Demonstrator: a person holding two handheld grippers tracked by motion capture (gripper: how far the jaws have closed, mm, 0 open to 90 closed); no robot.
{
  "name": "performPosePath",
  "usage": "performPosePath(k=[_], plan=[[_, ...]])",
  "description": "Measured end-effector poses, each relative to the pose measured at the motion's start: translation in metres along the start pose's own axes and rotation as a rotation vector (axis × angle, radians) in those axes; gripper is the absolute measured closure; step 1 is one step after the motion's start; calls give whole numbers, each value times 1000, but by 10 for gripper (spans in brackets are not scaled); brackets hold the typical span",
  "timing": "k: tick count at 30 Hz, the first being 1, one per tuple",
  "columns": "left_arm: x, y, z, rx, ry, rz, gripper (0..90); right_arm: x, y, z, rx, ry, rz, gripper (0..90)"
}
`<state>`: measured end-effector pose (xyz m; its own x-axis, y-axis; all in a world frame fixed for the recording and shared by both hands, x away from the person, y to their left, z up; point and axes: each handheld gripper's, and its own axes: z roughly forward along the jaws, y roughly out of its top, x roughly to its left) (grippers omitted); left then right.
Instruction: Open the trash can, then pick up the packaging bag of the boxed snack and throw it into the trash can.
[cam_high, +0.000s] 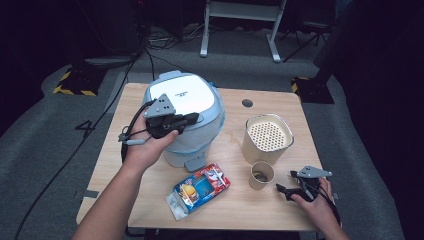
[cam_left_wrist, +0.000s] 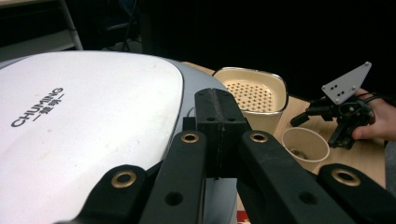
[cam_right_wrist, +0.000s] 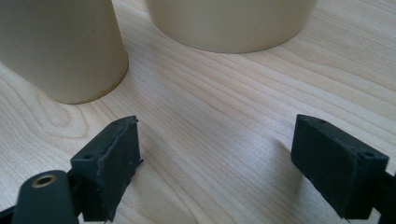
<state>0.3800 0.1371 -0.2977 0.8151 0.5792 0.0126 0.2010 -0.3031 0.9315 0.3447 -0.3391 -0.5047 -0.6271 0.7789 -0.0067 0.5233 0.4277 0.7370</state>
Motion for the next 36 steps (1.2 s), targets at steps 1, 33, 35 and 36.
performPosePath(k=[1,33,35,36], plan=[[0,1,0,6,-3,-2,900,0,0,0,0,0,0,156],[-43,-28,-19,-70,-163,0,466,0,0,0,0,1,0,156],[-46,-36,-18,-60,-163,-3,457,0,0,0,0,1,0,156],[-48,-44,-16,-38,-159,-5,457,0,0,0,0,1,0,156]])
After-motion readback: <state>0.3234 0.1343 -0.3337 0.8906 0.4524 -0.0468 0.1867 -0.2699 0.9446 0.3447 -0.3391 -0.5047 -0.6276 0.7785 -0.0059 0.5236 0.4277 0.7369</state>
